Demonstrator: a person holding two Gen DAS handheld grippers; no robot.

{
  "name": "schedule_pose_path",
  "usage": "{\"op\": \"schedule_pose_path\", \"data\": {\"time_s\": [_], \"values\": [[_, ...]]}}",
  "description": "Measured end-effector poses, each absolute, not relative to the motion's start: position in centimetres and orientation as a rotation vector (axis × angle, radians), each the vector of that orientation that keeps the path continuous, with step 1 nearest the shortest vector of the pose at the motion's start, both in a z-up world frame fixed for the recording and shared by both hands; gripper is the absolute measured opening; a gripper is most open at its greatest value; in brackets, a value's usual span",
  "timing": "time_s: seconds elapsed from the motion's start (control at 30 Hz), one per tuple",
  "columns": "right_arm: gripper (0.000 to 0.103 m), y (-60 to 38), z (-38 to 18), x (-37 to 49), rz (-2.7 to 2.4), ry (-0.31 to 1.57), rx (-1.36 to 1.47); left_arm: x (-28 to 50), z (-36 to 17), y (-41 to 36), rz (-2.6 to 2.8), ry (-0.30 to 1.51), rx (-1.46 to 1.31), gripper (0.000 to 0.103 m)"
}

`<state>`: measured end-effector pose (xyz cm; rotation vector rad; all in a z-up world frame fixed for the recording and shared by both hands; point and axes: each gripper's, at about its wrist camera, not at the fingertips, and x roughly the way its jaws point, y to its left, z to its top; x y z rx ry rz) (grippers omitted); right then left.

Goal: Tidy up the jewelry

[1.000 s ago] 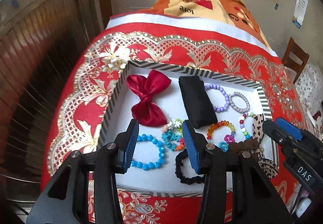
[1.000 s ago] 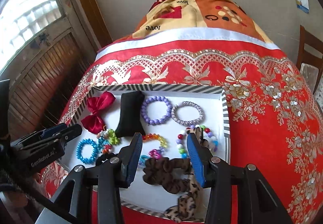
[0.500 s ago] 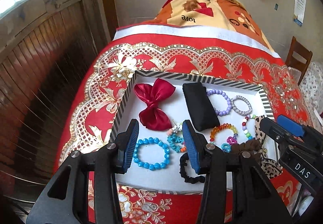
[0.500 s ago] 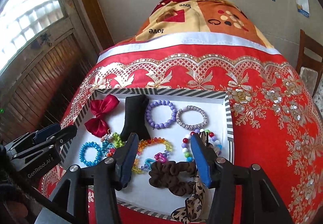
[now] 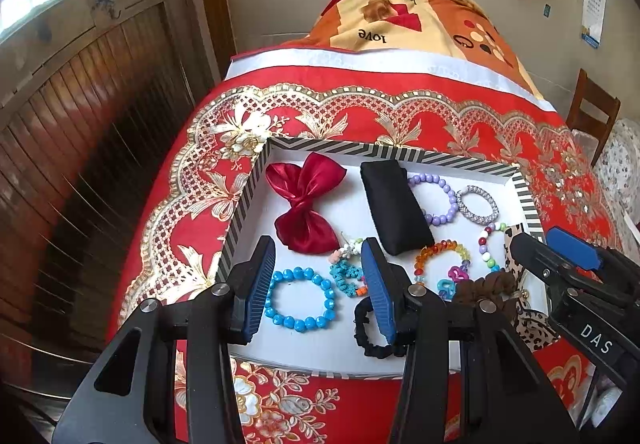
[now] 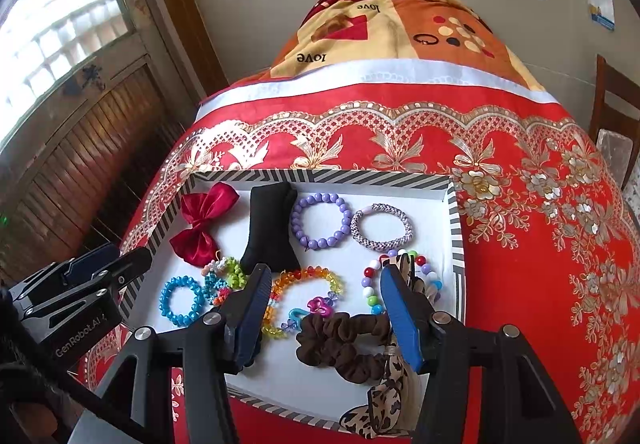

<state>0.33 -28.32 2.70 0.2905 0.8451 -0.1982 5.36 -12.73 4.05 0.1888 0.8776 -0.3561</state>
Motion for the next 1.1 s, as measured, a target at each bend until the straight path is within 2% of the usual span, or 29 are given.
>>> {"op": "schedule_pose_path", "data": {"time_s": [1.1], "values": [[0.055, -28.20, 2.47, 0.43, -0.176, 0.858, 0.290, 4.64, 4.19, -13.21, -0.375, 0.858, 0.199, 0.044]]}}
